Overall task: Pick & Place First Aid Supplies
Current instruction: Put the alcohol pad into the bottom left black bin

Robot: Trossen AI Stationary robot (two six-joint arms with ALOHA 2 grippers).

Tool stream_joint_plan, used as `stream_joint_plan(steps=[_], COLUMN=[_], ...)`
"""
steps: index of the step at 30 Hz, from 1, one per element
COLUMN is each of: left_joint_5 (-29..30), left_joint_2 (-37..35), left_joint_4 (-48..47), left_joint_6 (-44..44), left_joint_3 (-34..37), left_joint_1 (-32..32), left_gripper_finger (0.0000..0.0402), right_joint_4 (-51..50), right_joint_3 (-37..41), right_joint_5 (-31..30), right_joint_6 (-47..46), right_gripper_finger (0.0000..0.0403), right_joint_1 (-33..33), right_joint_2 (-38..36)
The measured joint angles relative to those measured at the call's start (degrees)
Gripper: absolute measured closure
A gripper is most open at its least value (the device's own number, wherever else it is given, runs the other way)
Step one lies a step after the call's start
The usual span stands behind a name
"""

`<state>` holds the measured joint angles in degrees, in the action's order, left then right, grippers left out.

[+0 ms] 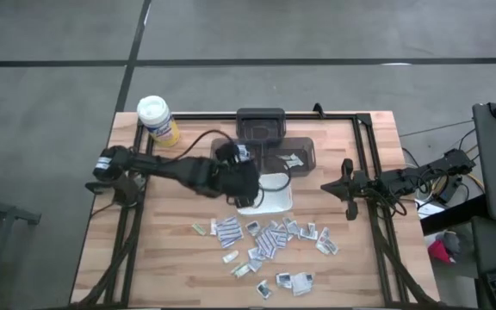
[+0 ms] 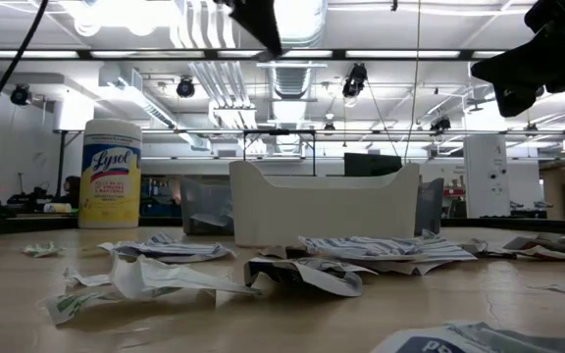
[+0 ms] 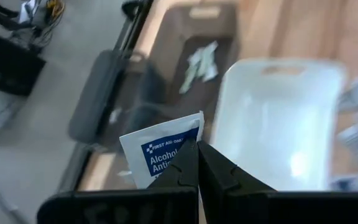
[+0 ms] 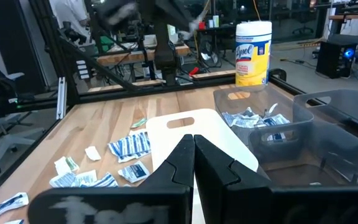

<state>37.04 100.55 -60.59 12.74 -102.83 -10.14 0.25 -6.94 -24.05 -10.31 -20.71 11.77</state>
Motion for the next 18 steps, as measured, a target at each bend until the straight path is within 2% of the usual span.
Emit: stream_joint_plan(steps=[4,9,18], left_joint_5=[-3.09,-9.22,-21.67], left_joint_2=[0.00,0.00,0.00], left_joint_4=[-2.36,-2.27,-1.98], left_joint_6=[-7.27,-17.28,-29.81], left_joint_3=[0.00,0.00,-0.02], left_joint_1=[4.69,11.73,24.58], left_gripper_finger=[0.0402,0.0402,0.0401], right_joint_4=[0.00,0.00,0.00], right_joint_3=[0.00,0.00,0.00], right_joint_5=[0.00,0.00,-0.02], right_joint_6=[0.00,-0.02,0.00], right_gripper_finger=[0.0394,0.0394,0.0394], right_joint_1=[0.00,0.00,0.00], right_joint_2=[0.00,0.00,0.00])
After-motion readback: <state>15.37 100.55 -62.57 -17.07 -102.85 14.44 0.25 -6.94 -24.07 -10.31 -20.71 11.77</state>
